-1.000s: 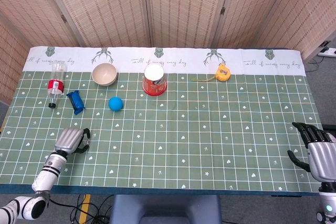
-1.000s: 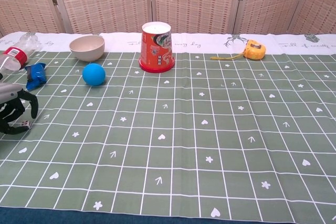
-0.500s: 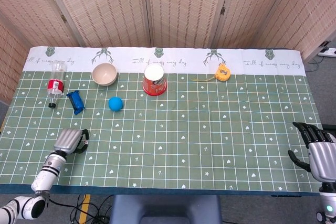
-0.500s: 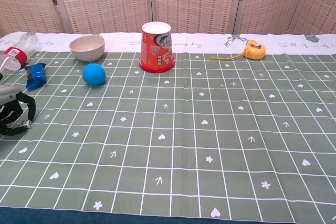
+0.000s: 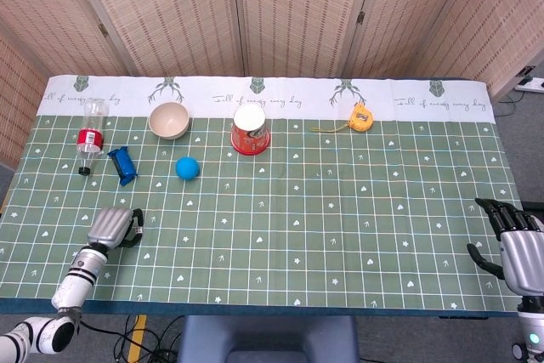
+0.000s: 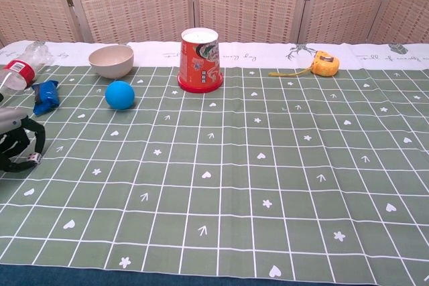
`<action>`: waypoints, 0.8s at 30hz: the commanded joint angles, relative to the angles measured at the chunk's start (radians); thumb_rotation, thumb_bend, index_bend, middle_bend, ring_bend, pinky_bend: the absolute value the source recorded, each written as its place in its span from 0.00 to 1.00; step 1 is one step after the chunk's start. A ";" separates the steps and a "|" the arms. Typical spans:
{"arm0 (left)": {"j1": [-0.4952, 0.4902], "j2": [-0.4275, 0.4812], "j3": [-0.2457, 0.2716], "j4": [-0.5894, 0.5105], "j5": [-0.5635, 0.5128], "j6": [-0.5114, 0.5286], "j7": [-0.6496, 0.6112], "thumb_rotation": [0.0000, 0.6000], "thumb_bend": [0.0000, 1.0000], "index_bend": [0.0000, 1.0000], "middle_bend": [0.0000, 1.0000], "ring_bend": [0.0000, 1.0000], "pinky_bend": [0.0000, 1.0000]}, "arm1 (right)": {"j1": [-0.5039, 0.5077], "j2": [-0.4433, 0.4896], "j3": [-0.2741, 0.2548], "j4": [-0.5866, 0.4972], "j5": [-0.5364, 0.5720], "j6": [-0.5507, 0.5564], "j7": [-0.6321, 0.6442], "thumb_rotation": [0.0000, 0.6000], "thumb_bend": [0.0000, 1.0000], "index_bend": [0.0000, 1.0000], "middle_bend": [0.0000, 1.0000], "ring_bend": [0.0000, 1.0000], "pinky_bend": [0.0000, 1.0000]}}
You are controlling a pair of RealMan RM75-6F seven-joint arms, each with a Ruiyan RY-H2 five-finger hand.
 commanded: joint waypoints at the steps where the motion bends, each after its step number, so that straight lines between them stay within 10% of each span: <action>1: 0.002 0.005 -0.007 -0.013 0.014 0.017 -0.034 1.00 0.42 0.58 0.85 0.79 0.95 | 0.000 -0.001 0.000 0.002 0.001 -0.001 0.002 1.00 0.19 0.17 0.22 0.19 0.27; 16: -0.018 0.045 -0.040 -0.130 0.178 0.163 -0.222 1.00 0.42 0.58 0.85 0.79 0.95 | -0.007 -0.002 -0.002 0.016 0.006 0.001 0.017 1.00 0.19 0.17 0.22 0.19 0.27; 24: -0.019 0.082 -0.140 -0.242 0.169 0.269 -0.385 0.85 0.24 0.19 0.81 0.75 0.95 | -0.011 -0.003 -0.002 0.024 0.015 -0.001 0.027 1.00 0.19 0.17 0.22 0.19 0.27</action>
